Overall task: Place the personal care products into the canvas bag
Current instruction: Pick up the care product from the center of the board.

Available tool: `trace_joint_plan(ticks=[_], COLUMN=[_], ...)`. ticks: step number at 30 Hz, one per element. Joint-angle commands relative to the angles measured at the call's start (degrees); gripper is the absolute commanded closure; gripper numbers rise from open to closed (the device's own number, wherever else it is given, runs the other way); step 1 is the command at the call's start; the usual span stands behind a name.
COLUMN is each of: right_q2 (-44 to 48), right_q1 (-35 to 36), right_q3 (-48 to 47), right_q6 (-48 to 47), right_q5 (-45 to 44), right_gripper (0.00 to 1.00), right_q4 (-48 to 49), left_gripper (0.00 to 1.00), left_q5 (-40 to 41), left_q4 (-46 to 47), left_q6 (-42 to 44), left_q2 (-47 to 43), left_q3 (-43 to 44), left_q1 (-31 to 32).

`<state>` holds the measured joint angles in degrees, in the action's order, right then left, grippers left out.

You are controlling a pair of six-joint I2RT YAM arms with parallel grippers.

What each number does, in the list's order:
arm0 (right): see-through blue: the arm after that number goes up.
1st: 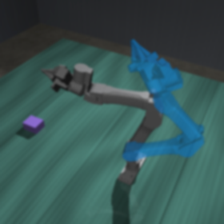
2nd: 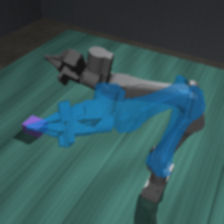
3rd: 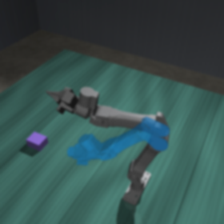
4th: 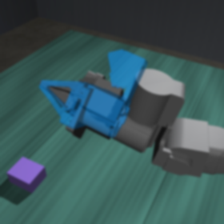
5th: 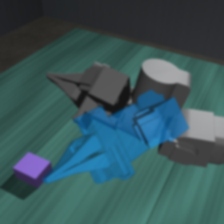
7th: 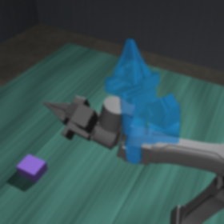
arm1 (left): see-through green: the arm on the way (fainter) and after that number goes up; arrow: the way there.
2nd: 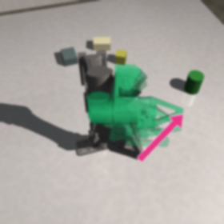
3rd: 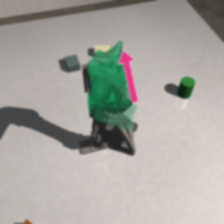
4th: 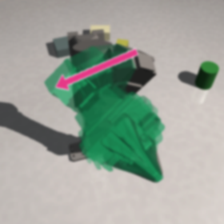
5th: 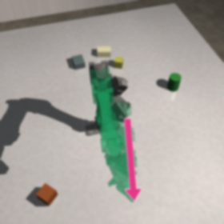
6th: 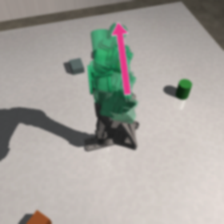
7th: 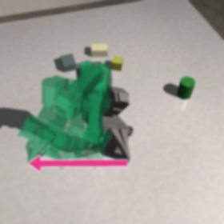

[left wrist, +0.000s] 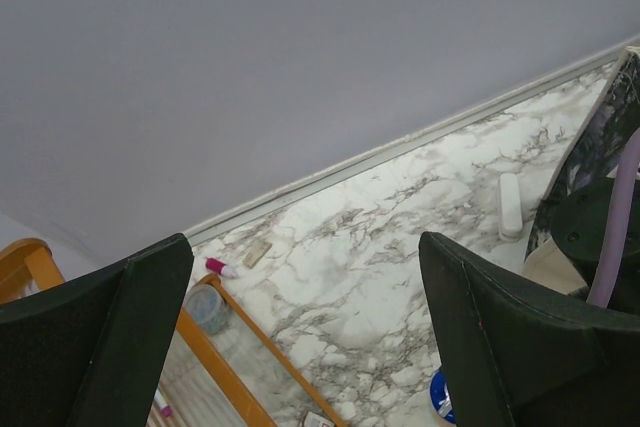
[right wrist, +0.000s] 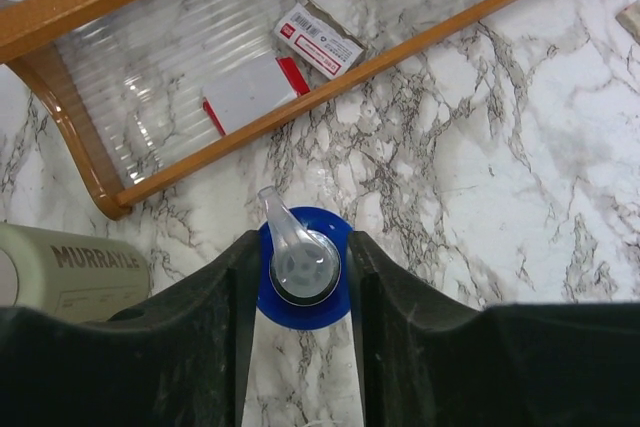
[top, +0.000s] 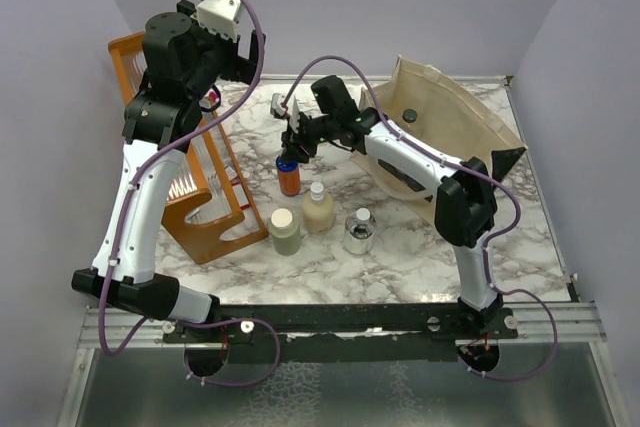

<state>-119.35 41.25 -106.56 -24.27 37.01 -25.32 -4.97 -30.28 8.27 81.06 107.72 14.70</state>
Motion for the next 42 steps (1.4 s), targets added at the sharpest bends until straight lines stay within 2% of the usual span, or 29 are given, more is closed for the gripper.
trace_joint_plan(ticks=[1, 22, 29, 42], right_q2=[-1.28, -2.95, -1.05, 5.54], right_q1=[0.4, 0.36, 0.4, 0.4], right_q3=[-2.55, -4.2, -4.2, -7.54], right_q6=[0.05, -0.3, 0.36, -1.28], right_q5=[1.77, 0.64, -1.26, -10.08], right_gripper=[0.64, 0.8, 0.99, 0.99], right_q4=[1.24, 0.24, 0.44, -5.68], left_gripper=[0.02, 0.02, 0.02, 0.02], left_q5=[-2.7, -4.48, -5.22, -5.05], left_q4=[0.85, 0.14, 0.2, 0.54], left_q6=[0.88, 2.37, 2.38, 1.81], left_q2=[-1.04, -1.21, -0.91, -0.21], left_q3=[0.02, -0.67, -0.59, -0.89], left_q1=[-0.2, -0.21, -0.2, -0.21])
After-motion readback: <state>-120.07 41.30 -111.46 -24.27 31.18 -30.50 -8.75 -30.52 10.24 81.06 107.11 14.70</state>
